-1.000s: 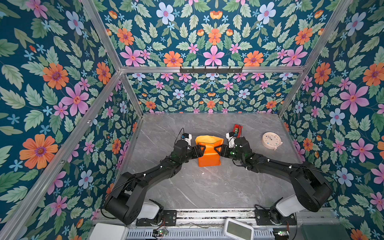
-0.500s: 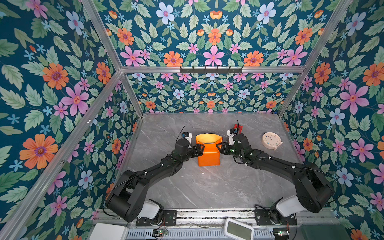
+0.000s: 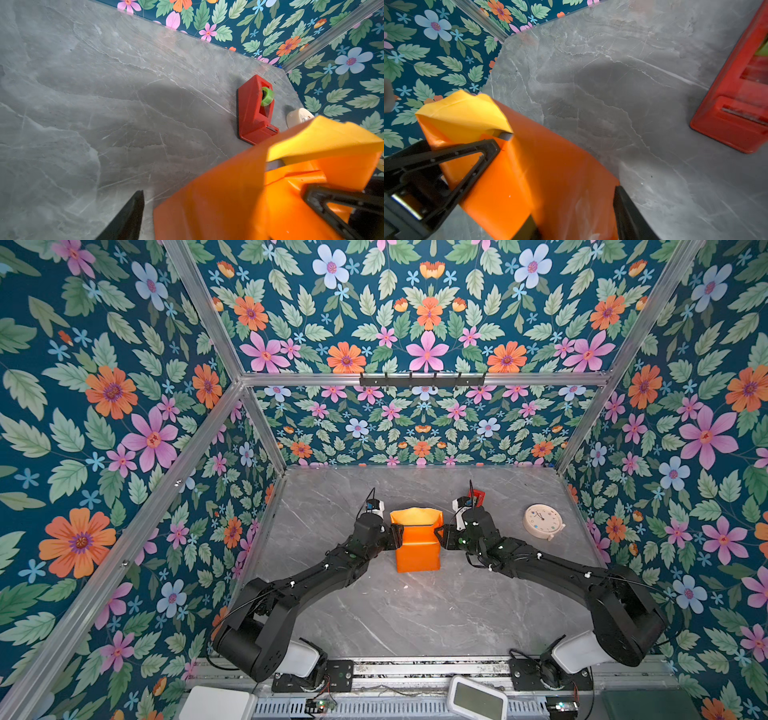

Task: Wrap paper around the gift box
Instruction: 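Set the box down on its end and hold its open top with both grippers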

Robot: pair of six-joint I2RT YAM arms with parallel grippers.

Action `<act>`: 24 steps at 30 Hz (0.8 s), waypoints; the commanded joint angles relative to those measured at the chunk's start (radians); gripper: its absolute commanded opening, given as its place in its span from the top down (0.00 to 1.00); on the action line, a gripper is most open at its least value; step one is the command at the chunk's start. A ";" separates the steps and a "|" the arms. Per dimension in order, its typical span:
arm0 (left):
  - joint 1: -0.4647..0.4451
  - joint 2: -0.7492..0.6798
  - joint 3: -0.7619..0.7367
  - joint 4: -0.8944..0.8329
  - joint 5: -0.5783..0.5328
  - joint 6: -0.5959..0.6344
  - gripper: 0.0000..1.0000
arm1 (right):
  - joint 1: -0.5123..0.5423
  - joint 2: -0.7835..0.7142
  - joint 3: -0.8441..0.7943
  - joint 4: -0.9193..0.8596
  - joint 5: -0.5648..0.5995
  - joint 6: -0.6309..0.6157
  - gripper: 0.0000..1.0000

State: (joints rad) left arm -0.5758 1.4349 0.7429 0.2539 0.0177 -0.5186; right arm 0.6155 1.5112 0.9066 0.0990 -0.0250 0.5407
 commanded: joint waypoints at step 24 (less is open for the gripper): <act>-0.091 0.083 0.111 -0.048 -0.217 0.132 0.82 | 0.045 0.059 0.142 -0.141 0.138 -0.097 0.73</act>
State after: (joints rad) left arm -0.6655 1.5127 0.8532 0.2134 -0.1848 -0.3977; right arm 0.6590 1.5616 1.0321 -0.0307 0.0956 0.4606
